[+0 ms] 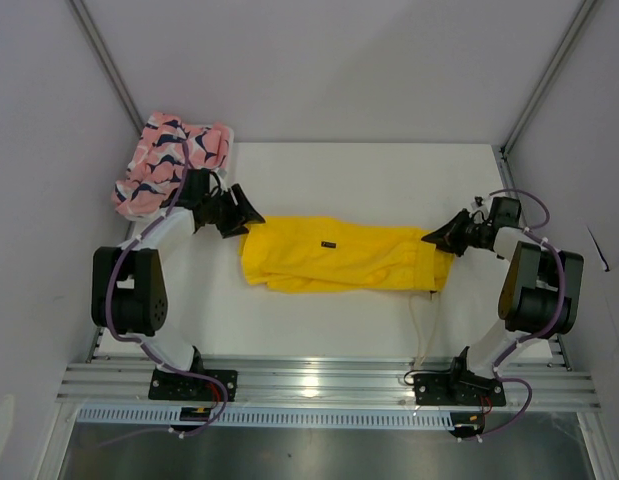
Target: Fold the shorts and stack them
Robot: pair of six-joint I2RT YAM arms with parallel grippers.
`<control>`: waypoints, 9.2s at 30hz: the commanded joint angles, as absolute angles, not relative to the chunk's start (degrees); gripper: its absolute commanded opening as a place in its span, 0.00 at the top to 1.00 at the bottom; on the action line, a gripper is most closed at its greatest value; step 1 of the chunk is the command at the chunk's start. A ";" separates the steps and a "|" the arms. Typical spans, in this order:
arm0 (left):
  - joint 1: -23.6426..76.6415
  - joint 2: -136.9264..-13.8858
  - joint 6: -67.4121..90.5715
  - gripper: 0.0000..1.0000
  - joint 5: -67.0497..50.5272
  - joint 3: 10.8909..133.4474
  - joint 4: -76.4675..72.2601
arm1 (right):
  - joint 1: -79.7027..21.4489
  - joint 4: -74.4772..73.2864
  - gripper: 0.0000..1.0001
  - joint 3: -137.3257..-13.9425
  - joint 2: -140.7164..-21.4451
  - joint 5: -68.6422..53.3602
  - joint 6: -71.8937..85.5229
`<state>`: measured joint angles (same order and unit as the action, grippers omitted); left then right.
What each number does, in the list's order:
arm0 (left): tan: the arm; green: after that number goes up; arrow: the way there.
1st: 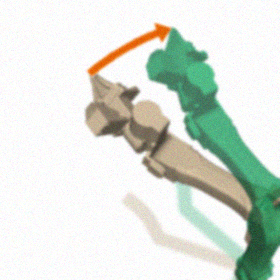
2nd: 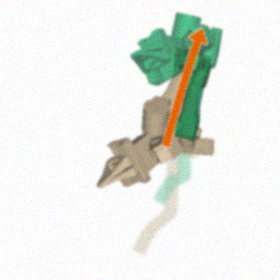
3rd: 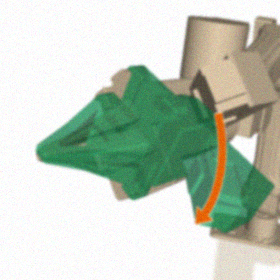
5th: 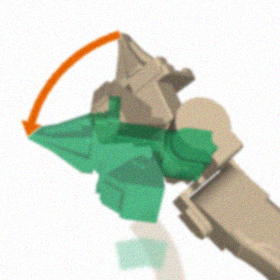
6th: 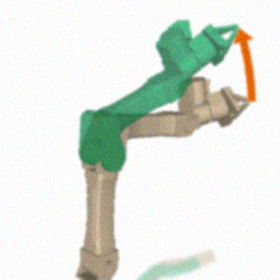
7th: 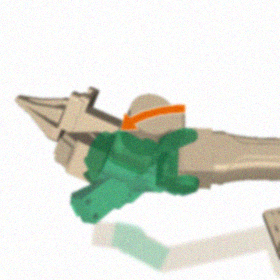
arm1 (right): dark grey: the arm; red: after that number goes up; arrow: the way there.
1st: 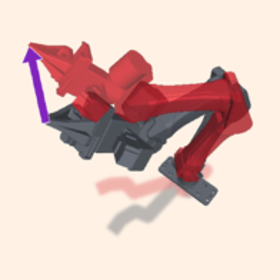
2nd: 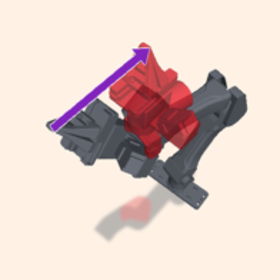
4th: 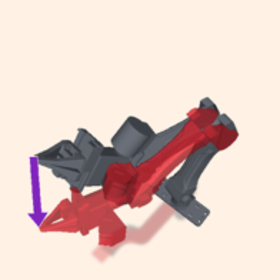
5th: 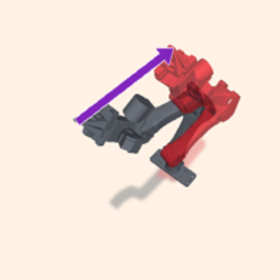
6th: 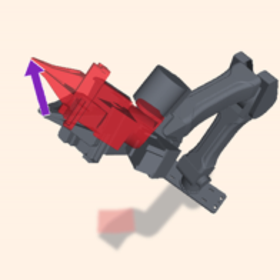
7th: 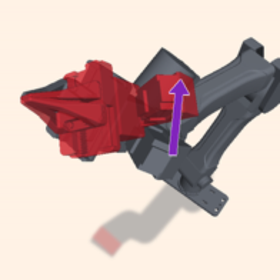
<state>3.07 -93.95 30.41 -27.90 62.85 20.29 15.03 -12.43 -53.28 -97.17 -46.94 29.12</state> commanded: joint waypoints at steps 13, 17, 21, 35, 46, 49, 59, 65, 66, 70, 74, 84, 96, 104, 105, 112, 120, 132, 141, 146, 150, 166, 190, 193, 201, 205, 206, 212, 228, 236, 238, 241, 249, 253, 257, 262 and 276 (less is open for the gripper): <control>2.55 -100.63 29.27 0.48 -29.79 61.35 9.49 | 15.64 -5.89 1.00 -55.72 -100.11 -48.69 32.61; 2.55 -101.42 28.57 0.67 -29.45 62.31 10.37 | 15.64 -6.06 1.00 -55.72 -99.67 -49.22 32.61; 2.98 -100.82 27.60 0.54 -29.01 61.71 12.04 | 15.65 -5.98 1.00 -55.64 -100.19 -48.87 32.61; 4.39 -97.74 27.16 0.73 -24.79 57.92 12.66 | 15.29 -6.42 1.00 -55.02 -99.67 -47.81 32.43; 4.48 -96.86 28.56 1.00 -24.68 58.71 9.85 | 15.12 -6.42 1.00 -54.67 -98.88 -48.08 32.26; 4.66 -94.14 30.49 1.00 -28.04 57.66 8.09 | 15.12 -6.51 1.00 -54.67 -97.74 -48.51 32.17; 4.05 -76.57 34.53 1.00 -33.05 57.75 11.07 | 15.64 7.29 1.00 -50.54 -82.28 -56.24 38.58; -0.69 -63.74 37.35 1.00 -35.94 59.32 15.89 | 17.75 4.50 1.00 -55.62 -71.04 -58.79 46.21; -2.44 -62.24 37.61 1.00 -36.64 60.54 16.78 | 18.89 3.79 1.00 -56.77 -69.97 -59.23 46.93; -8.07 -55.47 39.55 1.00 -41.03 63.97 18.98 | 21.97 0.89 1.00 -62.57 -65.66 -62.31 50.79; -12.73 -49.85 43.40 1.00 -48.67 66.97 19.51 | 23.91 1.84 1.00 -66.79 -61.97 -65.56 57.21; -13.10 -41.58 46.58 1.00 -50.54 79.97 23.81 | 24.96 -4.92 1.00 -74.61 -46.15 -66.97 56.43; -12.74 -42.89 40.60 1.00 -45.35 99.93 38.76 | 21.46 -9.94 1.00 -88.24 -42.71 -63.11 55.72; -8.01 -43.24 37.71 1.00 -39.57 107.39 43.76 | 14.33 -28.79 1.00 -105.18 -46.31 -57.66 44.14; -5.82 -43.42 36.23 1.00 -38.59 107.66 44.81 | 13.37 -29.96 1.00 -105.64 -46.67 -57.05 43.34; 1.67 -44.65 31.47 1.00 -29.27 113.37 53.44 | 6.16 -35.86 1.00 -105.82 -46.32 -53.09 38.32; 3.77 -38.24 29.36 1.00 -25.51 112.06 48.52 | 0.37 -32.87 1.00 -109.86 -39.99 -45.72 34.99; 21.18 -33.05 26.72 1.00 0.60 99.07 44.74 | -37.33 -32.88 1.00 -96.51 -36.48 0.83 22.51; 26.28 -32.43 26.37 1.00 6.94 95.01 41.92 | -55.28 -29.18 1.00 -90.54 -32.52 17.57 18.20; 26.45 -31.73 26.81 1.00 6.24 94.57 41.49 | -55.99 -28.65 1.00 -89.12 -31.20 16.18 18.45; 26.37 -30.50 26.81 1.00 5.45 94.48 40.78 | -54.15 -27.07 1.00 -87.28 -30.59 11.79 19.68; 26.46 -38.58 24.88 1.00 2.28 85.16 32.52 | -20.30 -24.35 1.00 -87.98 -46.31 -18.02 23.03; 5.89 -65.04 32.61 1.00 -14.77 68.39 9.76 | 8.35 5.43 1.00 -76.03 -75.05 -42.62 39.19; 5.89 -62.94 32.78 1.00 -13.71 68.90 9.40 | 8.44 7.73 1.00 -76.29 -74.89 -43.42 39.90; 5.89 -51.43 32.52 1.00 -13.71 76.98 13.44 | 8.44 9.49 1.00 -80.85 -62.78 -43.51 40.26; 5.89 -40.38 31.90 1.00 -11.96 75.68 9.94 | 8.35 9.67 1.00 -82.00 -54.18 -41.75 37.19; 5.89 -38.69 31.64 1.00 -11.61 75.76 9.67 | 8.35 9.58 1.00 -82.09 -52.14 -40.36 36.66; 5.89 -29.64 31.38 1.00 -9.67 76.73 10.72 | 8.26 2.73 1.00 -84.29 -39.21 -34.72 31.47; 5.89 -51.23 33.30 1.00 -10.98 68.84 3.44 | 8.70 -15.13 1.00 -83.81 -59.92 -31.12 33.48; 7.73 -67.92 35.07 1.00 -11.70 52.76 -12.46 | 13.18 -0.89 1.00 -60.93 -66.53 -34.63 38.41; 9.74 -69.77 33.76 1.00 -8.45 49.94 -16.16 | 13.27 3.42 1.00 -57.32 -67.75 -33.76 38.06; 11.59 -74.69 32.52 1.00 -5.72 47.73 -19.85 | 13.27 9.04 1.00 -52.04 -71.78 -33.05 38.32; 11.87 -90.94 31.82 1.00 -5.36 53.51 -24.96 | 12.75 24.34 1.00 -53.60 -89.72 -34.80 42.97; 11.78 -96.74 30.94 1.00 -4.31 59.57 -24.70 | 11.78 26.71 1.00 -59.23 -97.81 -33.67 43.07; 11.51 -102.82 30.41 1.00 -3.52 65.73 -23.38 | 11.87 29.52 1.00 -65.73 -105.63 -32.87 44.38; 10.99 -110.29 30.32 1.00 -3.16 76.00 -19.96 | 11.86 27.95 1.00 -81.69 -118.70 -32.96 45.00; 9.23 -109.54 29.62 0.01 -1.23 84.31 -6.15 | 12.12 6.51 0.01 -105.83 -127.37 -25.23 39.29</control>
